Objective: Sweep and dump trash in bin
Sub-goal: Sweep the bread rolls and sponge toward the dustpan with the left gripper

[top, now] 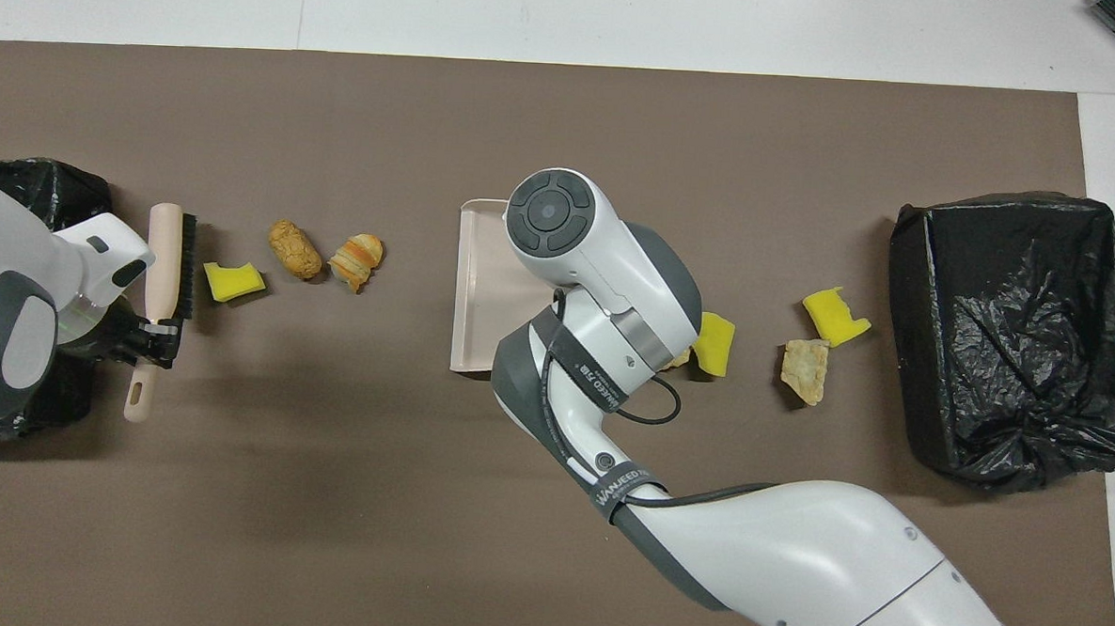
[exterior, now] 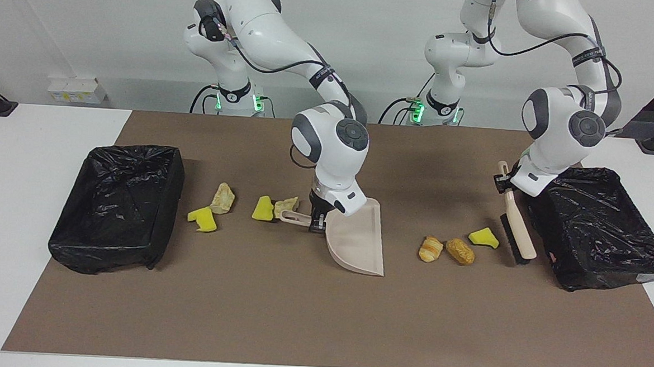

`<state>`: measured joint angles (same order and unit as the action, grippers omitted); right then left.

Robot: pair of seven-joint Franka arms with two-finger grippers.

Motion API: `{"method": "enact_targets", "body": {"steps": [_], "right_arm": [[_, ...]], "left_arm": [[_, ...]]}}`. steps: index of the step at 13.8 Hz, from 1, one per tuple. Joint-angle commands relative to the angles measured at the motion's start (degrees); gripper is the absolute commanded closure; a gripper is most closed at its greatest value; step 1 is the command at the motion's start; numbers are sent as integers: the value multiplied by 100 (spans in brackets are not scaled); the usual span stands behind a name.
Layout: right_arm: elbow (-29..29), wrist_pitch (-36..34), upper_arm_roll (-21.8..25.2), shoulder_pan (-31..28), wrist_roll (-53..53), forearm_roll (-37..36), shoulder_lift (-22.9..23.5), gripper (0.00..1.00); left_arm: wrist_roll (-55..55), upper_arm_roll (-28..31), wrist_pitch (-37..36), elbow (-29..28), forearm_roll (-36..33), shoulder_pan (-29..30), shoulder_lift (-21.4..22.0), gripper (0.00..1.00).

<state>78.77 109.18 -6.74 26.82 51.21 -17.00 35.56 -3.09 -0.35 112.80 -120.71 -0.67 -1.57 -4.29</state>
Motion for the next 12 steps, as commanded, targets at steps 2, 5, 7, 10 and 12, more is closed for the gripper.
{"method": "enact_targets", "body": {"steps": [2,5,7,10,12], "right_arm": [[192,7,-38,-1,134,-84,-102,100],[218,24,-46,-1,126,-84,-102,100],[236,50,-46,-1,126,-76,-128,100],[297,95,-46,-1,99,-75,-146,100],[297,95,-46,-10,99,-67,-146,100]], "left_arm": [[46,44,163,-225,496,-606,166,100],[-418,53,766,-225,981,-1274,-211,100],[-586,26,831,-181,1216,-1555,-239,100],[-710,26,893,-137,1578,-2197,-239,100],[-745,26,858,-23,1841,-2479,-247,100]]}}
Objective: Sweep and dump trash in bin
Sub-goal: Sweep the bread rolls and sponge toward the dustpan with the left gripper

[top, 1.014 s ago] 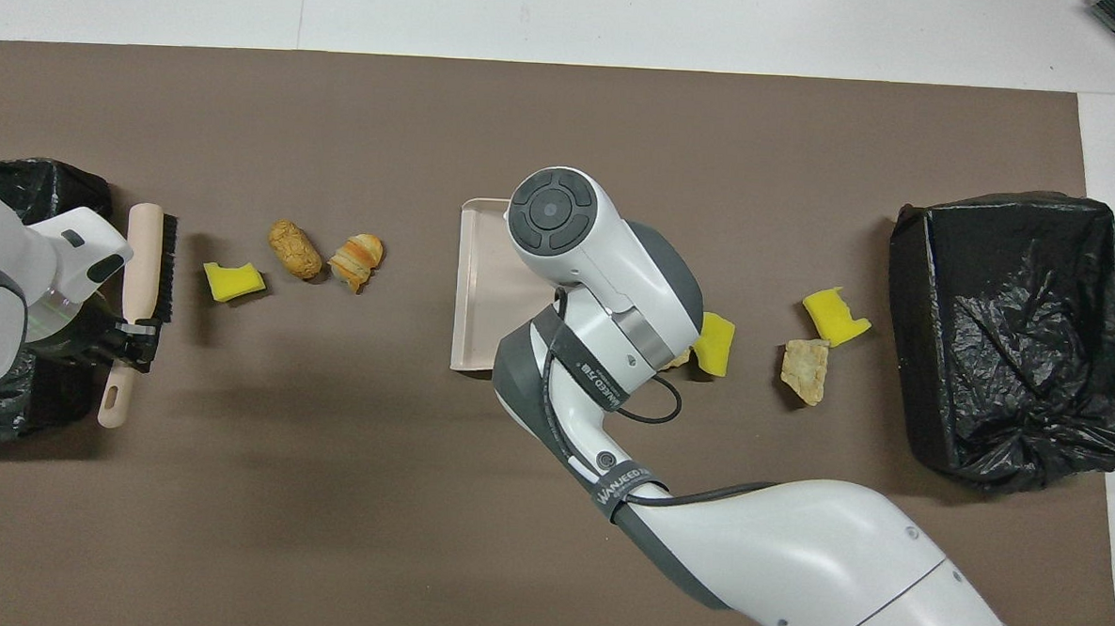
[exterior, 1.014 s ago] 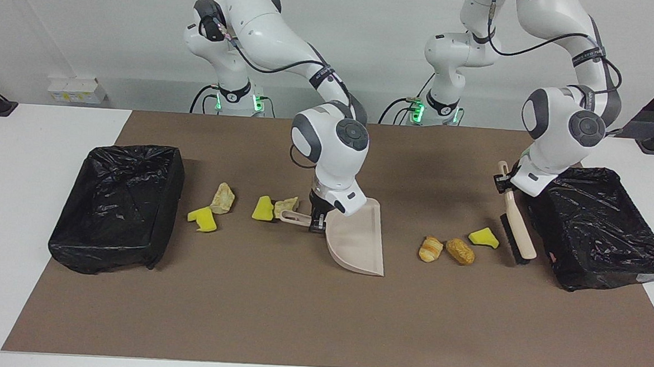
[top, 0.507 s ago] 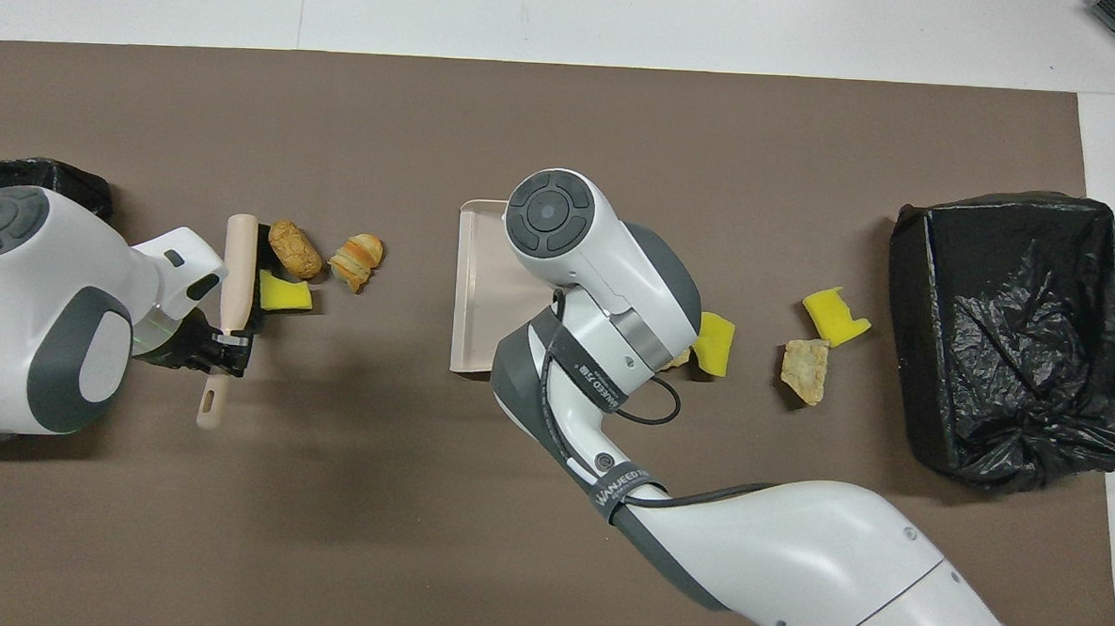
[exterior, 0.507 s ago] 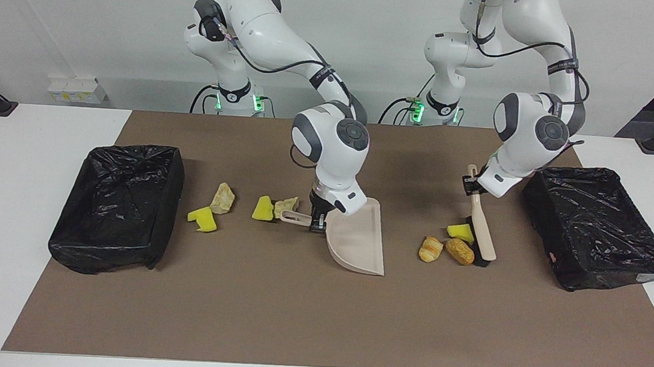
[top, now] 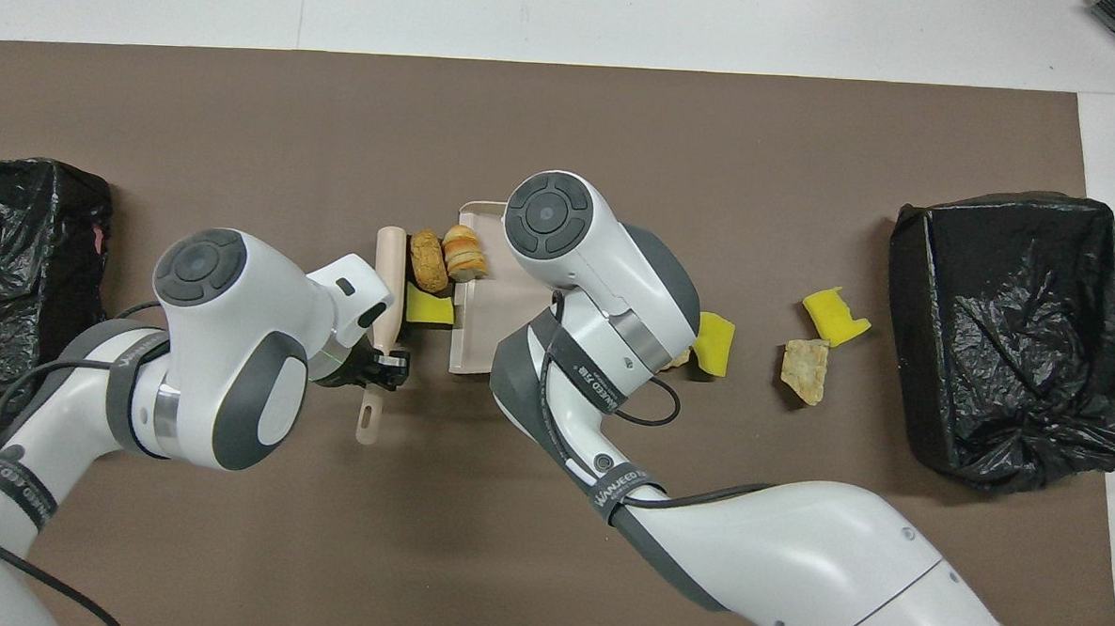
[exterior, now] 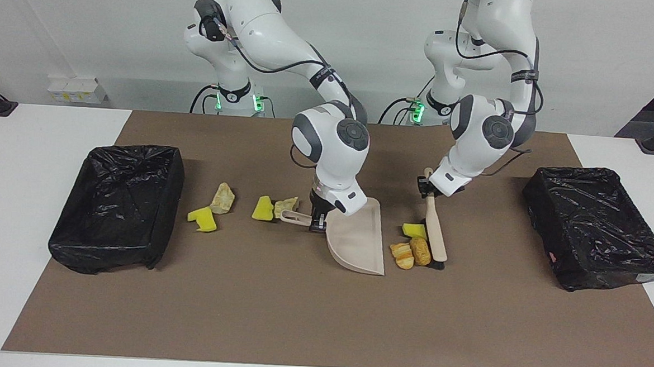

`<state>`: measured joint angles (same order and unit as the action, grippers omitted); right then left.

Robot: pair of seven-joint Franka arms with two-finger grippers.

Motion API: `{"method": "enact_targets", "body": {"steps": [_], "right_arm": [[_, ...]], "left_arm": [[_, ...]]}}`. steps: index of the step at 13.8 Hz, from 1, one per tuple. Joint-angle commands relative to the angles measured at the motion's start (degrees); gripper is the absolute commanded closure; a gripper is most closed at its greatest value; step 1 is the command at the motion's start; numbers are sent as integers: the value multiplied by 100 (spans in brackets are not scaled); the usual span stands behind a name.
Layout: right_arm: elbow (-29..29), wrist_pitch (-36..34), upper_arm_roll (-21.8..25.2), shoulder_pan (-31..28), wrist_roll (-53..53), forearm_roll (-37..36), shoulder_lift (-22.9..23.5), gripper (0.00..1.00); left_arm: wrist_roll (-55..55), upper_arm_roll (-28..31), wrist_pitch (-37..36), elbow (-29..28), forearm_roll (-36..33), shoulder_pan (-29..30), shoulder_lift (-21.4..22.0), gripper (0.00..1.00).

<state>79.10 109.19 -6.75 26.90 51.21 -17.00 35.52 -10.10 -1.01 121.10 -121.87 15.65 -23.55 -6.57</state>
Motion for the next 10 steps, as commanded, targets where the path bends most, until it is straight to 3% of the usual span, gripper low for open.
{"method": "enact_targets", "body": {"steps": [1,6,10], "right_arm": [[263,94,-46,-9,99,-67,-141,100],[263,94,-46,-44,73,4,-150,100],[728,383,-55,-229,46,30,-562,100]], "left_arm": [[-132,92,-42,276,332,-342,-72,100],[-570,136,-973,795,500,95,243,100],[-854,162,-1544,954,404,535,568,100]]}}
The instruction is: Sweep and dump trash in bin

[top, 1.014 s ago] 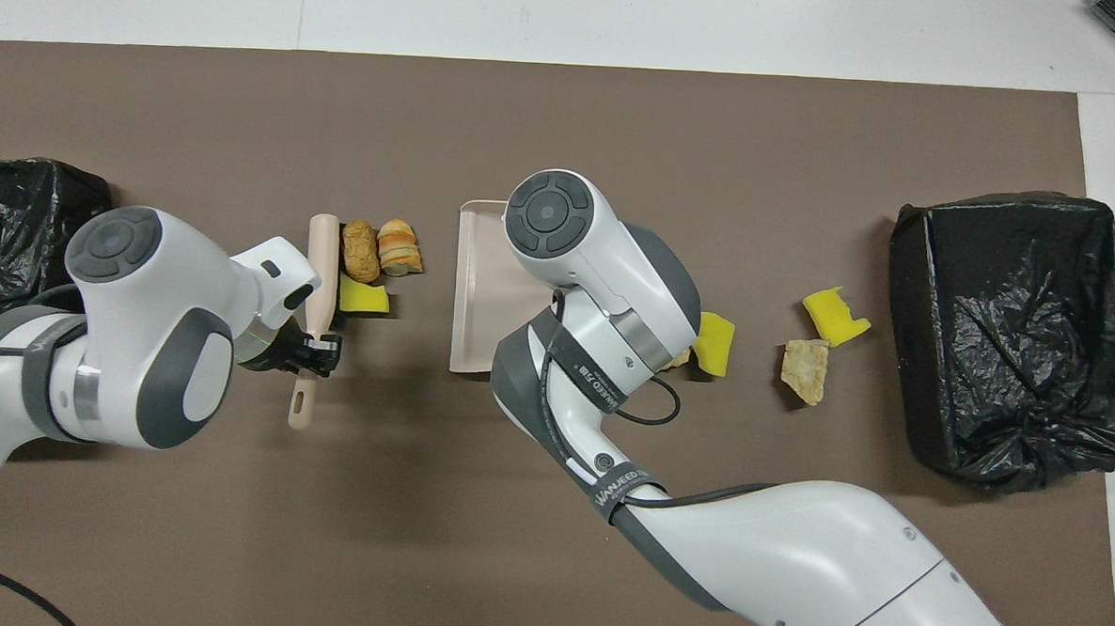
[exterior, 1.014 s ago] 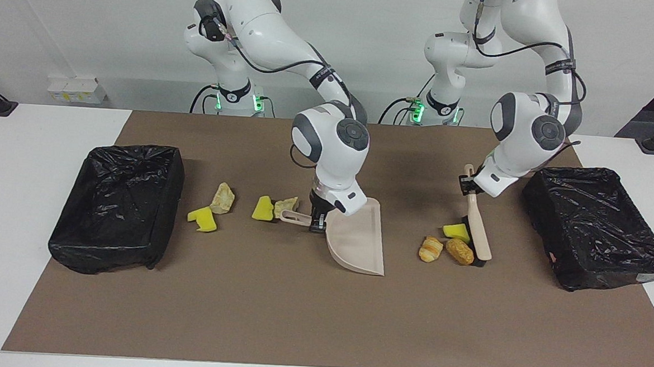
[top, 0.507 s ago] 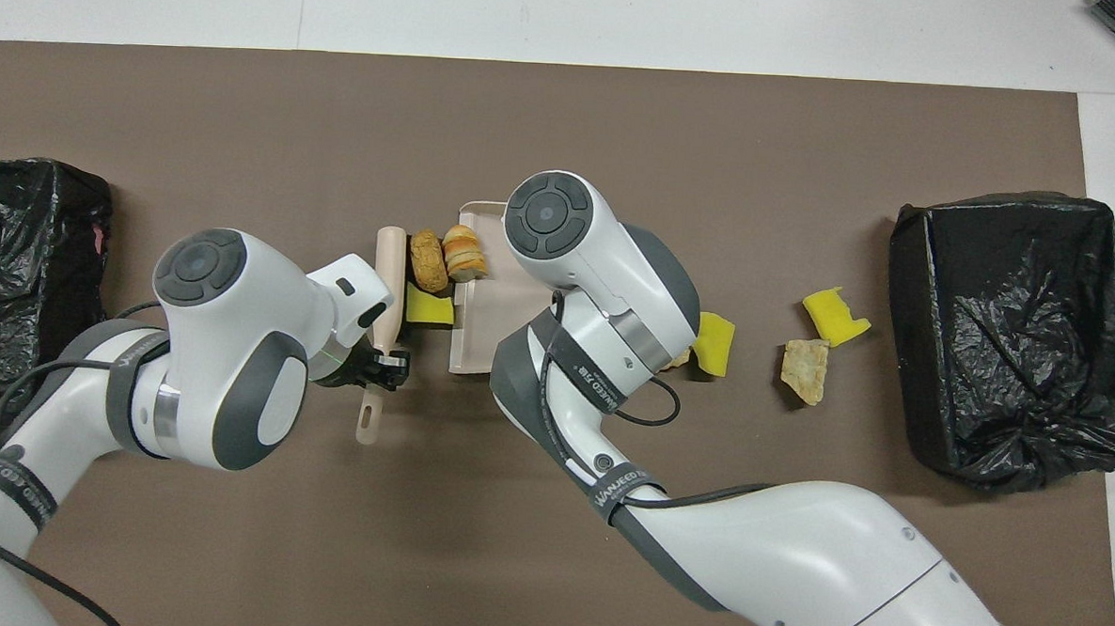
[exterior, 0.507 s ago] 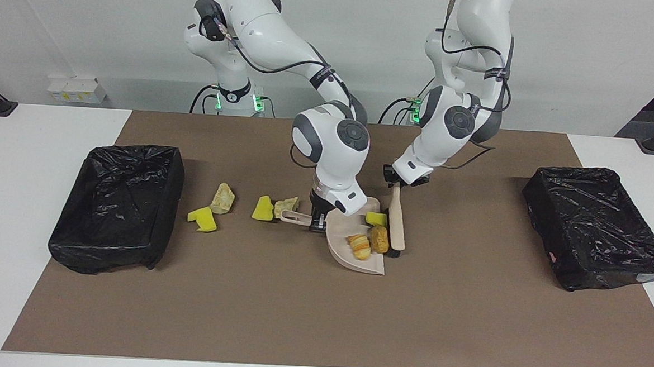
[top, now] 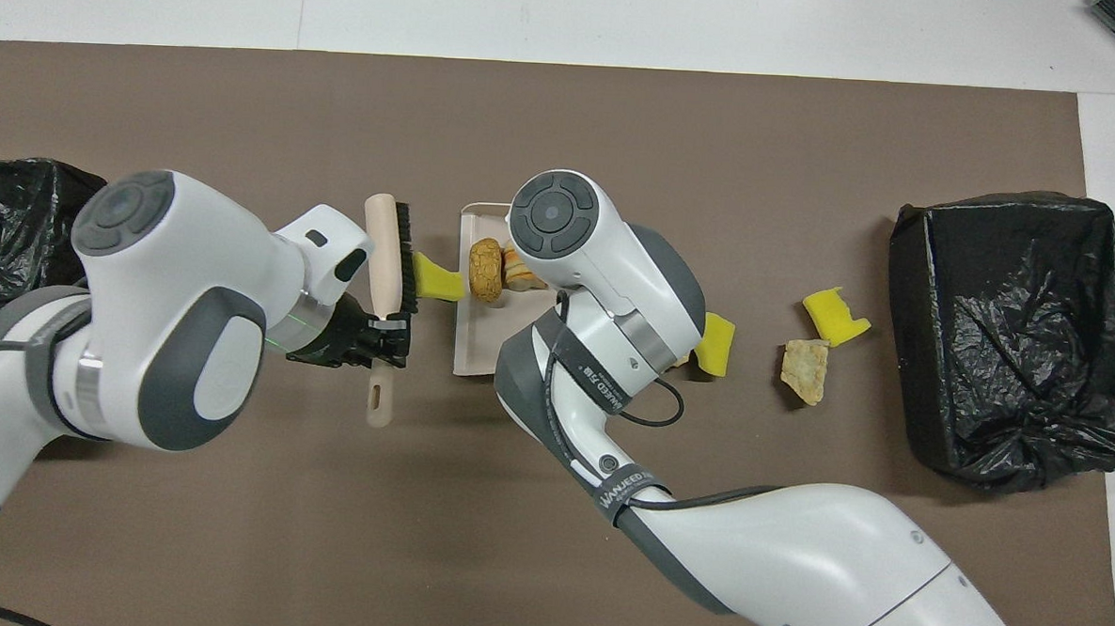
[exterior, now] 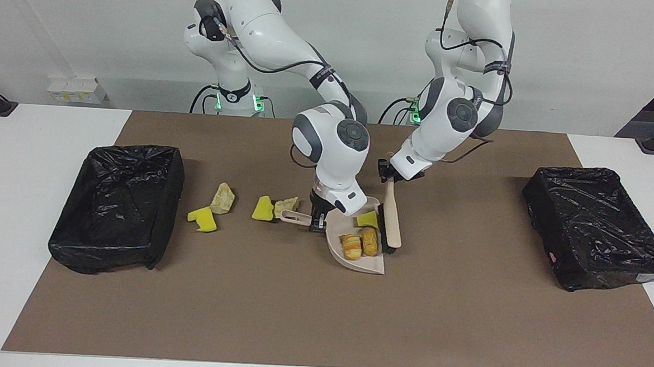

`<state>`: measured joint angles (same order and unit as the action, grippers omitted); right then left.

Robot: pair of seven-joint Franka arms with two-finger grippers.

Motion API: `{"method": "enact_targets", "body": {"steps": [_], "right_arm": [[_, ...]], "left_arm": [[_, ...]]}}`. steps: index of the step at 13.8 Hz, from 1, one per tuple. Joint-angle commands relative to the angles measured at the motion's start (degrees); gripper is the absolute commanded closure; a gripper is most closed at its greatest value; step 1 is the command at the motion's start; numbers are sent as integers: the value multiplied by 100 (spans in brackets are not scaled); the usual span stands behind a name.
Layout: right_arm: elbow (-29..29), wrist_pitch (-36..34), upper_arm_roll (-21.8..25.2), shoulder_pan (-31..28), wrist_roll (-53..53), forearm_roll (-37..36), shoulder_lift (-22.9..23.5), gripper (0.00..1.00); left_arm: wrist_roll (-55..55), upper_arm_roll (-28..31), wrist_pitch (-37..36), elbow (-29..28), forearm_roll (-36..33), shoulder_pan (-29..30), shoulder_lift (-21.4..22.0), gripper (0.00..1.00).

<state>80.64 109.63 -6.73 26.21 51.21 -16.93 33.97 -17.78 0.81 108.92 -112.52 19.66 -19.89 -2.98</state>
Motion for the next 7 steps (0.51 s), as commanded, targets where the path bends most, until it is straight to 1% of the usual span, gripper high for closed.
{"method": "enact_targets", "body": {"steps": [1,2,3,5,6,7], "right_arm": [[724,505,-56,-186,38,32,-461,100],[821,585,-56,-186,38,49,-505,100],[831,595,-56,-186,38,58,-505,100],[831,700,-56,-195,-23,111,-497,100],[874,761,-56,-186,-15,129,-497,100],[849,701,-56,-178,-6,120,-497,100]], "left_arm": [[-51,-20,-467,63,-67,222,288,100],[-7,-20,-642,142,-268,231,332,100],[-6,-20,-722,204,-322,266,359,100],[-15,-28,-557,161,-314,266,359,100],[-76,-28,-278,91,-270,249,333,100],[-146,-37,204,-23,-243,179,237,100]]}}
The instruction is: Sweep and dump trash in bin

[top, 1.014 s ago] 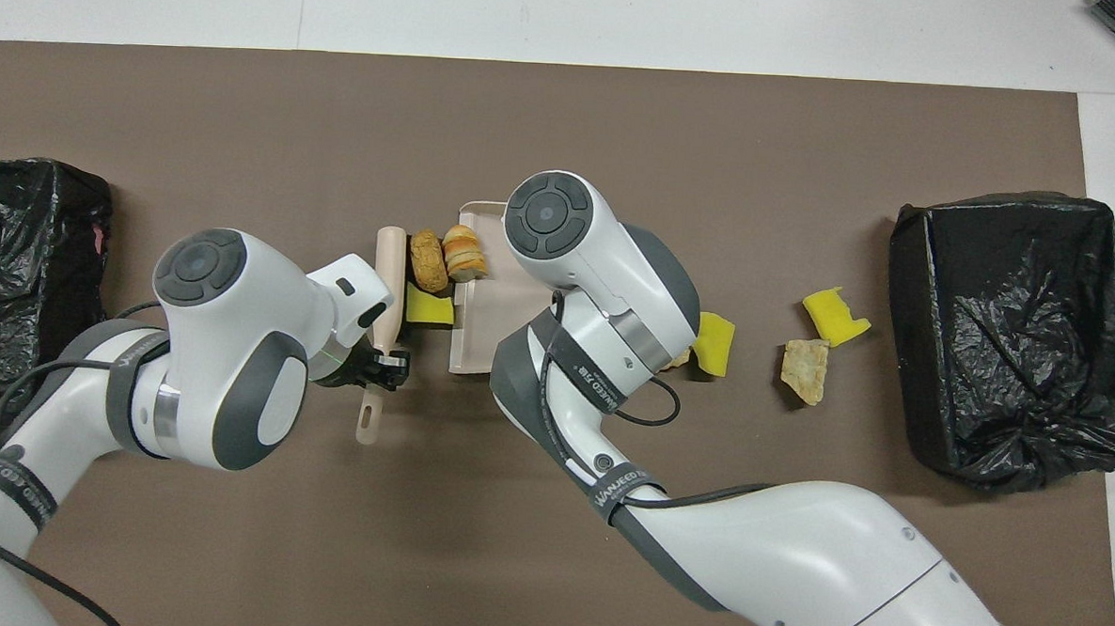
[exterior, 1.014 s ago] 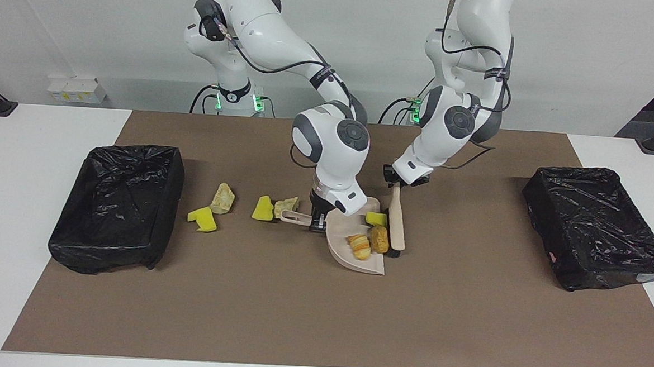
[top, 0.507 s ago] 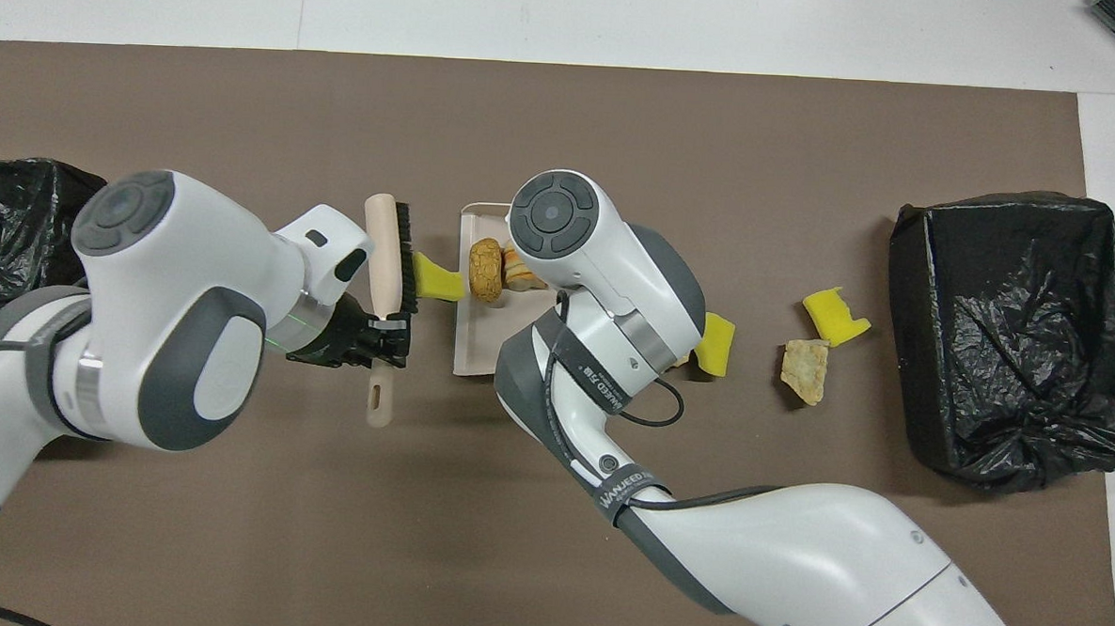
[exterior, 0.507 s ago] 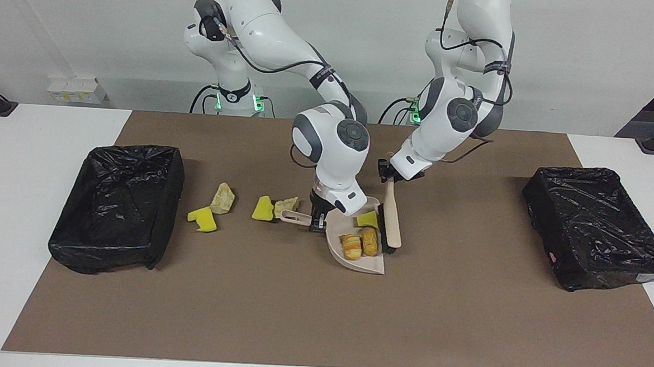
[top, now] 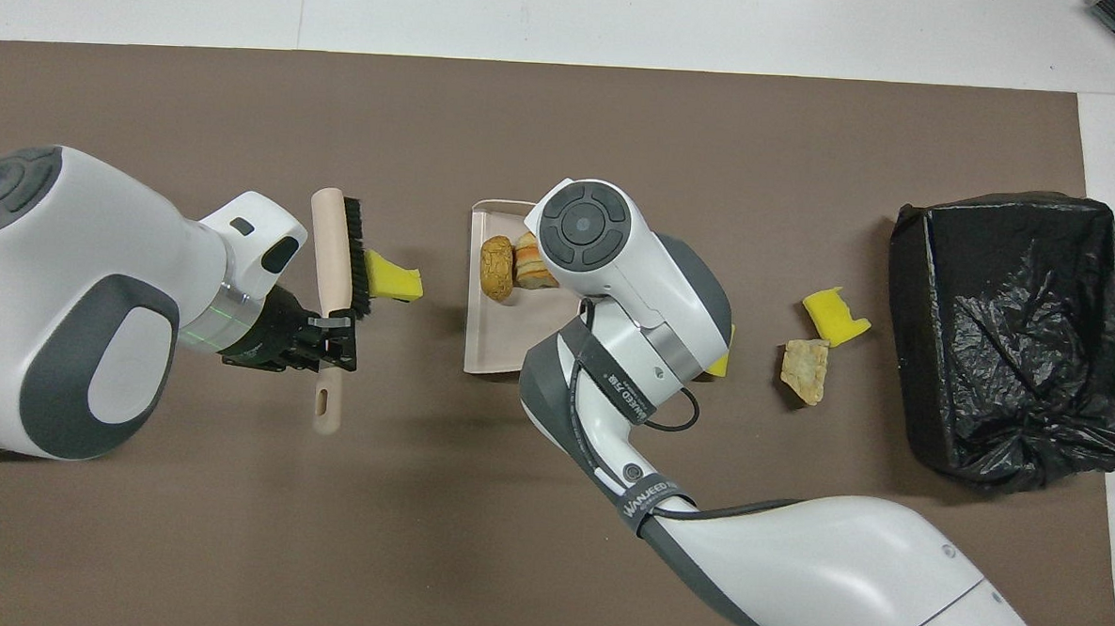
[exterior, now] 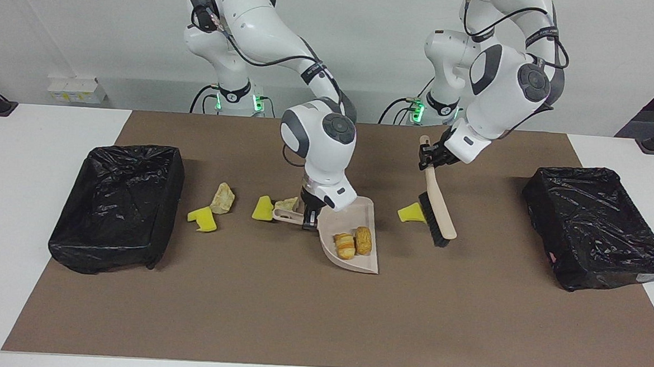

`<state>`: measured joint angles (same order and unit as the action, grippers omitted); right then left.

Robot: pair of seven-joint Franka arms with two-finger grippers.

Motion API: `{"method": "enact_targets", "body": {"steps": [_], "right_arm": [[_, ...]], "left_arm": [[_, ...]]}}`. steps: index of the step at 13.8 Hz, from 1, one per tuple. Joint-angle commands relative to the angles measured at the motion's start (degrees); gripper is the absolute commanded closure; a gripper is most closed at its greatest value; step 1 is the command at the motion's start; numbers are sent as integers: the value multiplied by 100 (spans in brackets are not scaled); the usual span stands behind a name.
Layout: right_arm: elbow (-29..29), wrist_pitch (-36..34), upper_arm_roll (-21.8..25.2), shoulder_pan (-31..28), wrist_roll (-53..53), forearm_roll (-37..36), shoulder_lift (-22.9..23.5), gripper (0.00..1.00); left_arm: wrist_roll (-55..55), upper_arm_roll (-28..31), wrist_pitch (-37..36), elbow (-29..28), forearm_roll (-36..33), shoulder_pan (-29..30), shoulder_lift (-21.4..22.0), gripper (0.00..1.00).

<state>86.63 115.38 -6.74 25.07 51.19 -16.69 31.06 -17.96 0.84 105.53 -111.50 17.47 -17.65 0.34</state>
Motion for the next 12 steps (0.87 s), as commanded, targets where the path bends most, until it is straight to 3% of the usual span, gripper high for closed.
{"method": "enact_targets", "body": {"steps": [1,3,7,12], "right_arm": [[257,134,-55,-37,-12,104,-206,100],[266,125,-55,-2,-21,104,-197,100],[275,160,-55,-2,-21,104,-197,100],[284,187,-55,-2,-65,104,-197,100]], "left_arm": [[-225,-57,922,-257,-15,-107,-279,100],[-235,-66,1276,-459,98,-361,-473,100],[-436,-66,1602,-1171,310,-897,-316,100],[-420,-66,1060,-1542,310,-1285,45,100]]}}
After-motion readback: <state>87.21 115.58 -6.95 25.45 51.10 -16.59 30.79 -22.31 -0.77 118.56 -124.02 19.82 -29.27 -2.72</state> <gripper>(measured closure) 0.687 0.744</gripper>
